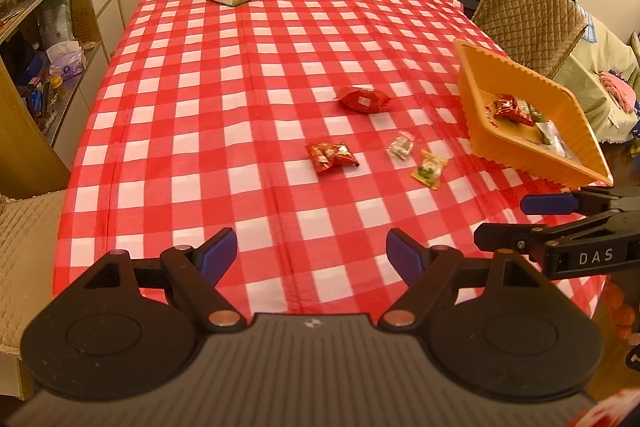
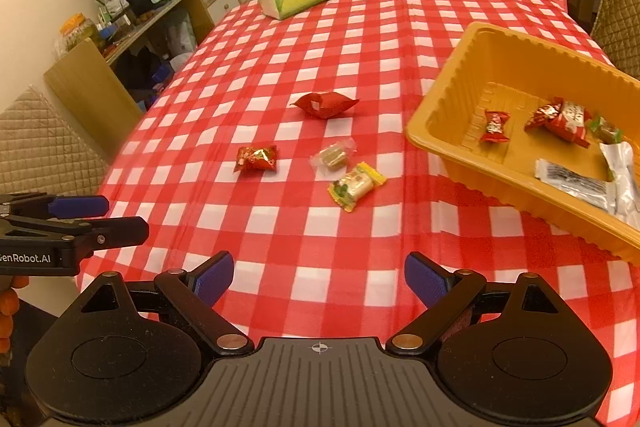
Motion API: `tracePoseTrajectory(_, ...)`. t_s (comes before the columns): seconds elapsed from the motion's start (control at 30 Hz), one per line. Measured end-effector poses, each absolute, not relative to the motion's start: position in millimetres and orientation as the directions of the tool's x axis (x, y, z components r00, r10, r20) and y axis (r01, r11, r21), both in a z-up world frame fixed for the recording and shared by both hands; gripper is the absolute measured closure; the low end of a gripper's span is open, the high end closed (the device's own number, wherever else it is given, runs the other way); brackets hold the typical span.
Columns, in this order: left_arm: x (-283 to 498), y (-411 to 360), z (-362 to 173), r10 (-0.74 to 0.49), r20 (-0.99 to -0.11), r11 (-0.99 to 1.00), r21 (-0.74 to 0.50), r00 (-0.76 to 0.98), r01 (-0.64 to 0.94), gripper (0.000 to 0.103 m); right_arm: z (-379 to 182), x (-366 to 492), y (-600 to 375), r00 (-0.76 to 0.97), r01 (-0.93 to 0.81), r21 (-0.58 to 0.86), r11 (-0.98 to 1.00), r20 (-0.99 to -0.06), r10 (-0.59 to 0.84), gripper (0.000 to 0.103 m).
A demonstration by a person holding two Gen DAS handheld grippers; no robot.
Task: Organize snacks
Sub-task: 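Grasp the yellow-green wrapped candy with the right tool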
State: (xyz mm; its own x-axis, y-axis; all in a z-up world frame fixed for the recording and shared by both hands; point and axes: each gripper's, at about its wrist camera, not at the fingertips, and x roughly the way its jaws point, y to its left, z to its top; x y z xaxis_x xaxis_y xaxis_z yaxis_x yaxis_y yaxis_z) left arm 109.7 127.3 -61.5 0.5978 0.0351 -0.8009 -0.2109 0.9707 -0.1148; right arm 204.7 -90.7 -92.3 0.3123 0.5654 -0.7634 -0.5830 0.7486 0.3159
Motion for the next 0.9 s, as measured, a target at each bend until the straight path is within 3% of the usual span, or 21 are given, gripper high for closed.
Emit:
tracePoseTrajectory(0.6, 139, 163, -77, 0.009, -0.805, 0.985, -0.097, 0.593, -0.146, 0.024, -107, 228, -52, 0.397, -0.502, 0.269, 0.822, -0.773, 0.495, 0.012)
tracePoseTrajectory(0.9, 160, 173, -85, -0.006, -0.803, 0.989, -0.091, 0.595, -0.113, 0.024, -125, 243, -46, 0.419, -0.422, 0.283, 0.861, -0.781, 0.463, 0.045)
